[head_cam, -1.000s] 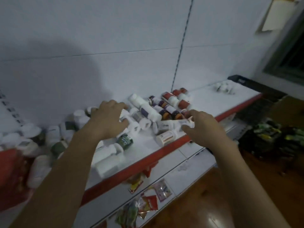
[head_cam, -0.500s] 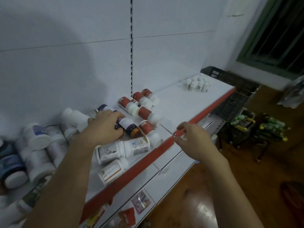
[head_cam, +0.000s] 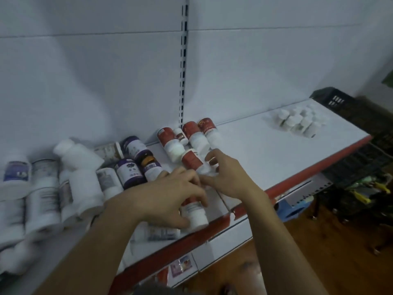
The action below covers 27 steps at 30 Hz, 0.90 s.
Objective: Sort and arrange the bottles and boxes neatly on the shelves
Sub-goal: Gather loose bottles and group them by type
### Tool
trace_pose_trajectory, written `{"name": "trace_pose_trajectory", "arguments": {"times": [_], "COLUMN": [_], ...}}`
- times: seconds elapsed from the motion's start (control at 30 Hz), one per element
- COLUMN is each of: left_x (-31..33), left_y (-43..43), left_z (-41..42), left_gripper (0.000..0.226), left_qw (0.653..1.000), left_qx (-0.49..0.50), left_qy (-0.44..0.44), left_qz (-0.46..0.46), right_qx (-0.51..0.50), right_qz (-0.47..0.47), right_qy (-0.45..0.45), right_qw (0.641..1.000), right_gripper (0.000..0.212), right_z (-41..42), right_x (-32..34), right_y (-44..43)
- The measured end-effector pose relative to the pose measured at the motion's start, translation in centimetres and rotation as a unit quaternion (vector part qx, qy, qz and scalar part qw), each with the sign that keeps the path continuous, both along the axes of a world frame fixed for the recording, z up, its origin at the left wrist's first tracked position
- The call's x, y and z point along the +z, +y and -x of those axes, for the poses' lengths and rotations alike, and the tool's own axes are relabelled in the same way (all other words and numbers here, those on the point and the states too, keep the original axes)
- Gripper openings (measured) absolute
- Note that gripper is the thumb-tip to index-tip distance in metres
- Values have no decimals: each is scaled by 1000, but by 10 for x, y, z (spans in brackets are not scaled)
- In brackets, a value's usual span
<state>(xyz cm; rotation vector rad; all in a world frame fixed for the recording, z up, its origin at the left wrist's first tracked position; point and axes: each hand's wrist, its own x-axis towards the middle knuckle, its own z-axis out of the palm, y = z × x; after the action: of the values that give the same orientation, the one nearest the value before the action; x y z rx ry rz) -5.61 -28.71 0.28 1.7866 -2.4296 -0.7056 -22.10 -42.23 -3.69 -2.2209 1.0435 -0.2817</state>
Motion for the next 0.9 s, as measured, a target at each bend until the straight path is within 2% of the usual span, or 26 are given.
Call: {"name": "trace_pose_trajectory", "arguments": {"times": [0.2,0.4,0.5,0.57,0.67,0.73,0.83,0.9], "left_x": [-6,-20,-17,-10,1,8,12,12], "left_y": [-9,-27,-30,-24,-5,10,40,66], "left_z": [16,39,45,46,53,58,62,64], "left_gripper": [54,62,56,56,59,59,56,47], "left_qw": [995,971,954,934,886,838,744,659], "left_qx": [100,230,296,350,419,472,537,570], "left_qy": [-5,-64,-32,34,144,202,288,357], "left_qz": [2,-9,18,62,137,186,274,337], "right_qx": [37,99,126,135,149,158,159,139], "right_qz": [-7,-44,-64,-72,-57,-66,-89,-133], "right_qy": [-30,-37,-67,-118,-186,-229,-292,-335], "right_qw": [999,993,988,981,970,958,939,922], "right_gripper": [46,51,52,47,39,40,48,43], "right_z": [-2,28,38,39,31,20,-8,-31], "right_x": [-17,-20,-15,-10,-2,3,12,21], "right_y": [-50,-96,-114,-120,-118,-114,-93,-68]}}
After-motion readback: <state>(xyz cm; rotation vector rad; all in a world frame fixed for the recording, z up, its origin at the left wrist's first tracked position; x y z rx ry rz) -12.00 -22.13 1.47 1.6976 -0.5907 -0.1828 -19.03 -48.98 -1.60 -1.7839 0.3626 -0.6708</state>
